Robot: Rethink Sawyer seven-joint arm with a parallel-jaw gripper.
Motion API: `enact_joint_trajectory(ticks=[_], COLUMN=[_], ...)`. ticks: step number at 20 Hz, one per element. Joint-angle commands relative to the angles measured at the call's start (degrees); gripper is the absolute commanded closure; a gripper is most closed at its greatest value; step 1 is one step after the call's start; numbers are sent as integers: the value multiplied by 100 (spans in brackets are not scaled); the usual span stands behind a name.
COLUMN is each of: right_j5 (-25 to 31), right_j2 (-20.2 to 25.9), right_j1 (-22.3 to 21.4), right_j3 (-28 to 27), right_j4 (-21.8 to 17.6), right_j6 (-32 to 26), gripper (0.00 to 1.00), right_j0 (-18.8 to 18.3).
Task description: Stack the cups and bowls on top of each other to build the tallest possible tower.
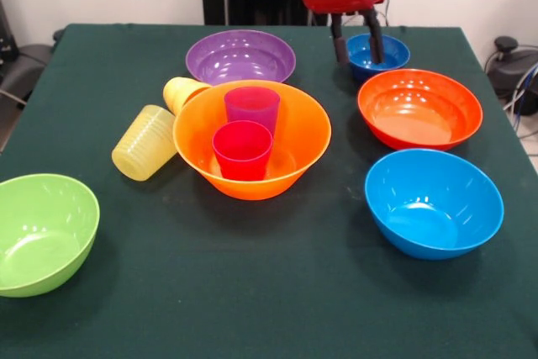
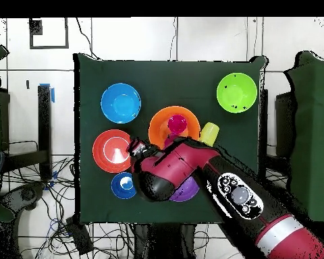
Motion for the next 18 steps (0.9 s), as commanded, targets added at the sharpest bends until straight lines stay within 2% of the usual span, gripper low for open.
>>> enact_joint_trajectory(ticks=[1,2,4,9,15,18], right_j5=[-352,-435,-412,-254,-480,-166], right_j2=[-133,-348,-499,-719,-1139,-1326], right_j1=[444,504,687,901,893,794], right_j3=[114,-9,-197,-508,-698,-826], right_j4=[-411,-573,-709,-756,-939,-811], right_j6=[850,991,971,899,1197,1230], gripper=[0,0,0,0,0,0], right_j0=[450,658,822,1065,1483,1615])
